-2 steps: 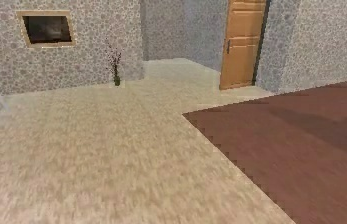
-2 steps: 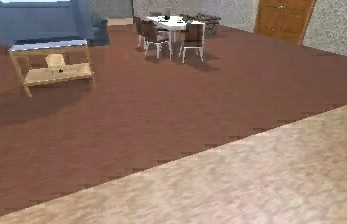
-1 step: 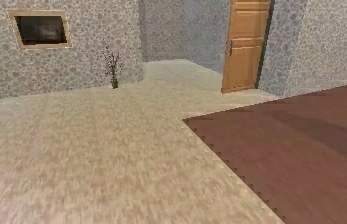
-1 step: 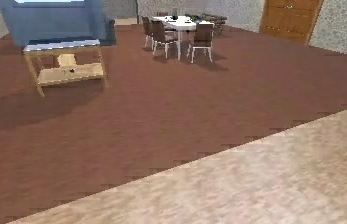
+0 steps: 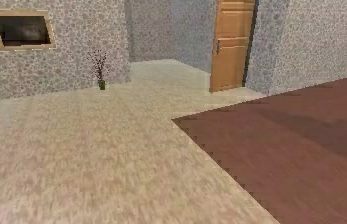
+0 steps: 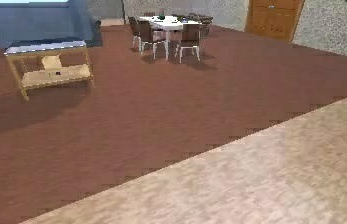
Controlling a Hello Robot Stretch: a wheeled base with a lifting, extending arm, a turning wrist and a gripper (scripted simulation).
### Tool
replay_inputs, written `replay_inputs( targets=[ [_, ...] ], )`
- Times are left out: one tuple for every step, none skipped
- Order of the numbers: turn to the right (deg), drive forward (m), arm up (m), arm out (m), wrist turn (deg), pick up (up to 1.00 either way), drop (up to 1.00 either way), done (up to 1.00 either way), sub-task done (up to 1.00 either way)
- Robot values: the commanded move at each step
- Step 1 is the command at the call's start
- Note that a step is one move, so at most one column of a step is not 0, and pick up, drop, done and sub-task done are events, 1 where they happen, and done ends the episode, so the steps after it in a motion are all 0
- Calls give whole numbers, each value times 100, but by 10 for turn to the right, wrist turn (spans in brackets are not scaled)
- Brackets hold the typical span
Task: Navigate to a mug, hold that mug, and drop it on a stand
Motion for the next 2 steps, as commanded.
replay_inputs(
  targets=[
    [0, 100, 0, 0, 0, 0, 0, 0, 0],
    [0, 100, 0, 0, 0, 0, 0, 0, 0]
  ],
)
